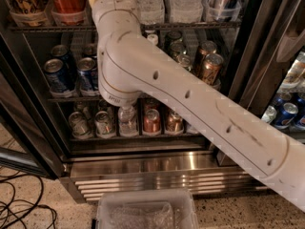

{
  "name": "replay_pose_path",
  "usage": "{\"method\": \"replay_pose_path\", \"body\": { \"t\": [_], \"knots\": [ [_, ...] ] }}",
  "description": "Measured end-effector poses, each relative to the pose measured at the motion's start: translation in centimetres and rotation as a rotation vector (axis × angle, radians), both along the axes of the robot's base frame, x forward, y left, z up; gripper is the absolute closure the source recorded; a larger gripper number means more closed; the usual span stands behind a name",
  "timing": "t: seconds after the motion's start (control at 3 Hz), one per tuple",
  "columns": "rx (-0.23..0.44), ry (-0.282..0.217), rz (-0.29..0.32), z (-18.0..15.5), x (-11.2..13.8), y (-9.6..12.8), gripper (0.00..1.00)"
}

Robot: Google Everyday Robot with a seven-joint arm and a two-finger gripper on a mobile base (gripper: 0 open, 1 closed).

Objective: Pick green can from top shelf of fridge

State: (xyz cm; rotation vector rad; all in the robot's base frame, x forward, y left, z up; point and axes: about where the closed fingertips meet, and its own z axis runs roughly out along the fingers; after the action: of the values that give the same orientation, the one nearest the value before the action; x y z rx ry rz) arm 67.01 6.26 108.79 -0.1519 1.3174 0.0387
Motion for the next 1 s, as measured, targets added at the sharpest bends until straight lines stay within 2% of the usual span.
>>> {"method": "replay_pose_path", "body": {
  "t": [0.33, 0.67, 1.0],
  "knots": [
    [-0.010, -0.034, 0.002, 0.8, -1.1, -0.3, 1.00],
    [-0.046, -0.129, 0.016, 3.7, -4.4, -1.1, 1.00],
    [-0.102, -0.261, 0.048, 7.9, -9.8, -2.0, 1.00]
  ]
}}
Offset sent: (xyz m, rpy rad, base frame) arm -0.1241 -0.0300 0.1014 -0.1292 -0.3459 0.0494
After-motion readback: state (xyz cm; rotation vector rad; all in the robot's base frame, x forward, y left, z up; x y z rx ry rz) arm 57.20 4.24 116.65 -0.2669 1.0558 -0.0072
